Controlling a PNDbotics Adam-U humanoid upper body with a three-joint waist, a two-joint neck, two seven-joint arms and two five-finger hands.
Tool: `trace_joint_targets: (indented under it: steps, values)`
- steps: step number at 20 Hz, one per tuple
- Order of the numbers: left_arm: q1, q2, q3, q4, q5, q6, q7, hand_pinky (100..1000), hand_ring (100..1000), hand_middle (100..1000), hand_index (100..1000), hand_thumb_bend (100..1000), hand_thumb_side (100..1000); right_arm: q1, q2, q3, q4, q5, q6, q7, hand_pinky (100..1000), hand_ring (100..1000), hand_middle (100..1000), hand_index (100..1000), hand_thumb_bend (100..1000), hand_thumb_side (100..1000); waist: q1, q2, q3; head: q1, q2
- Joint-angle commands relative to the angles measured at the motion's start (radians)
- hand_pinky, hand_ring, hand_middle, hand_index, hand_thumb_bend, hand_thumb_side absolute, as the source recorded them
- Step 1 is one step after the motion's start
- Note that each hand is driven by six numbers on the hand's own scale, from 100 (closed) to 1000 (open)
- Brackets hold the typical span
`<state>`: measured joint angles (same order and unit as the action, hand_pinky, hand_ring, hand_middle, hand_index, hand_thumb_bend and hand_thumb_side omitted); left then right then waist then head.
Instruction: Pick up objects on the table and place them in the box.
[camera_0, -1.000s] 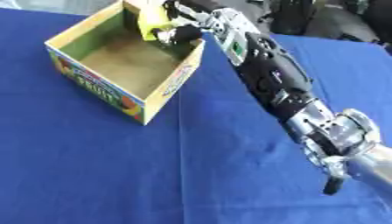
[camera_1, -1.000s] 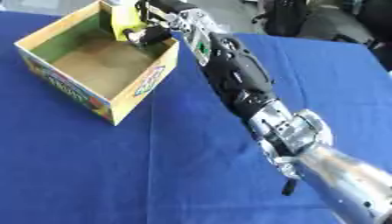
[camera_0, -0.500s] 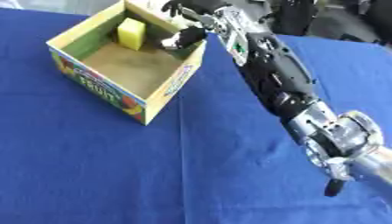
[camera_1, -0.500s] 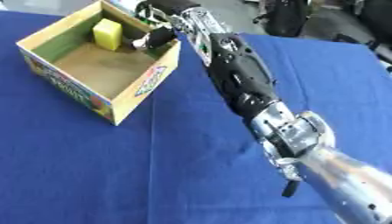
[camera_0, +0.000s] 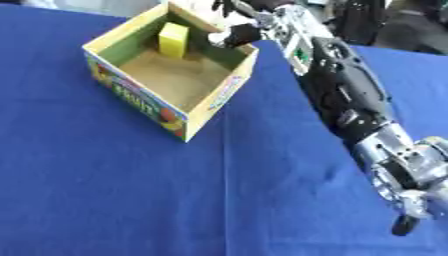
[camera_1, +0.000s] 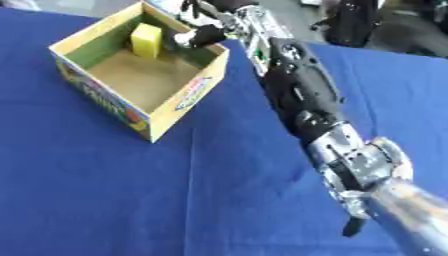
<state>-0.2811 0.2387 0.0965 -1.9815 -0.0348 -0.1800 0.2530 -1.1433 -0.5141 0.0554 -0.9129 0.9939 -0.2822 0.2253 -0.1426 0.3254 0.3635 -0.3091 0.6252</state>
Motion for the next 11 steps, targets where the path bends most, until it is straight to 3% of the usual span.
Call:
trace_joint_targets:
  steps: [1,11]
  values:
    - [-0.003,0.017,0.008,-0.018,0.001,0.001,0.004,811,766,962,741,167,826,-0.014,-0.076,-0.01,-0.065,-0.056,-0.007,-0.001,794,736,599,819,361,808,0.005,-0.025,-0.005,0.035,0.005]
    - [-0.001,0.023,0.01,-0.018,-0.003,0.001,0.007,811,766,960,741,167,825,0.038,-0.182,-0.009,-0.238,-0.216,0.038,0.011,790,731,594,819,318,839,0.013,-0.029,-0.028,0.048,0.001]
